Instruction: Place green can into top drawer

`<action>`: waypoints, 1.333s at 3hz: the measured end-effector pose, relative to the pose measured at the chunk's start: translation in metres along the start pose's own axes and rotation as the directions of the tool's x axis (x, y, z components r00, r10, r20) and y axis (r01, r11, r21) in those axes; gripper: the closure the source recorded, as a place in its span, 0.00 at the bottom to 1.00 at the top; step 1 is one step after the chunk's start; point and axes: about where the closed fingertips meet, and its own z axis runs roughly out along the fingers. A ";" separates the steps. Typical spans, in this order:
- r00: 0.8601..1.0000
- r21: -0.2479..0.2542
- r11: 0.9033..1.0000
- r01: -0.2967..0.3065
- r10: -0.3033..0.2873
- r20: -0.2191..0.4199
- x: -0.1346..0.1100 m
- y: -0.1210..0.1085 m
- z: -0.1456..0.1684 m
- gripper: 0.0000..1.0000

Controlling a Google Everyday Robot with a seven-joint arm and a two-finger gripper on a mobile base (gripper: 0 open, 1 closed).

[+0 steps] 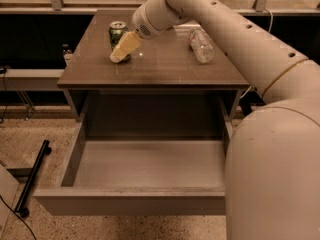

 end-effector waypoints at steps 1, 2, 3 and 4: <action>1.000 0.018 1.000 -0.023 0.022 0.019 0.010 -0.009 -0.001 0.00; 0.996 -0.003 0.998 -0.066 0.066 0.064 0.024 -0.015 0.014 0.00; 0.992 -0.022 0.997 -0.077 0.079 0.098 0.026 -0.024 0.027 0.00; 0.988 -0.058 0.995 -0.075 0.082 0.128 0.021 -0.028 0.047 0.00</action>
Offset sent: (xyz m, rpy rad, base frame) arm 0.0291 -0.0231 -0.0276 0.1401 0.0328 -0.0374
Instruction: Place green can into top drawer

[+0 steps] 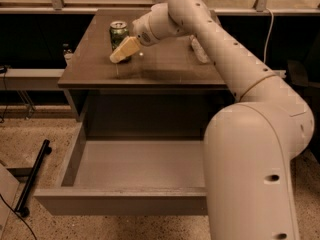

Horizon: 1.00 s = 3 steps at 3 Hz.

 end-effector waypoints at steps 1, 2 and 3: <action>1.000 -0.042 0.999 -0.006 0.007 0.030 -0.005 -0.002 0.023 0.18; 0.999 -0.064 0.998 0.006 -0.003 0.045 -0.012 -0.001 0.032 0.41; 0.998 -0.067 0.997 0.022 -0.019 0.055 -0.018 0.000 0.025 0.64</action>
Offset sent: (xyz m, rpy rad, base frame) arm 0.0235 0.0341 0.0061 0.0510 0.0000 0.0929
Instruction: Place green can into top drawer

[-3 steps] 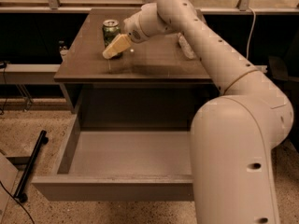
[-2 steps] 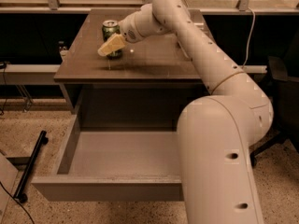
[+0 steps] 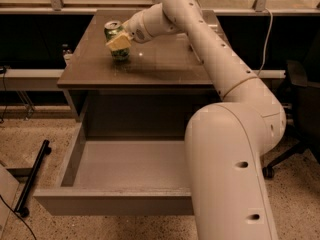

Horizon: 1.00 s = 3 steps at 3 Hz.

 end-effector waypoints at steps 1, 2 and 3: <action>1.000 0.014 1.000 0.017 -0.018 0.007 -0.009 0.004 -0.020 0.87; 0.999 0.023 0.999 0.033 -0.033 -0.001 -0.016 0.021 -0.046 1.00; 0.999 0.029 0.999 0.022 -0.021 -0.027 -0.016 0.046 -0.076 1.00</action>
Offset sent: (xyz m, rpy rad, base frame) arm -0.0787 -0.0464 0.0476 -0.0355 -0.0566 -0.0141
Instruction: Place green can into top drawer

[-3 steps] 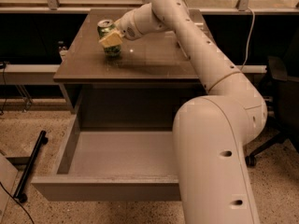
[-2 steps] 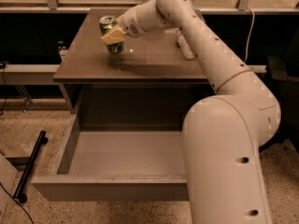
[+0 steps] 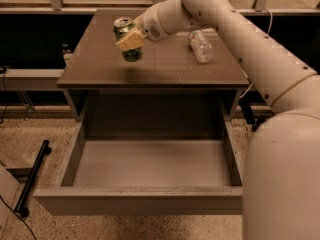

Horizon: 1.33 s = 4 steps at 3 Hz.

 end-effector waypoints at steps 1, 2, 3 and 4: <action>0.998 -0.027 0.999 -0.030 0.029 -0.050 0.010 0.048 -0.037 1.00; 0.995 -0.047 0.996 -0.070 0.067 -0.069 0.024 0.077 -0.060 1.00; 0.990 -0.049 0.991 -0.126 0.123 -0.066 0.049 0.104 -0.075 1.00; 0.979 -0.054 0.979 -0.195 0.191 -0.075 0.087 0.134 -0.077 1.00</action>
Offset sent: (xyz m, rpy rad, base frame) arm -0.1348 -0.0633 -0.0138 -0.0412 0.1538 -0.0189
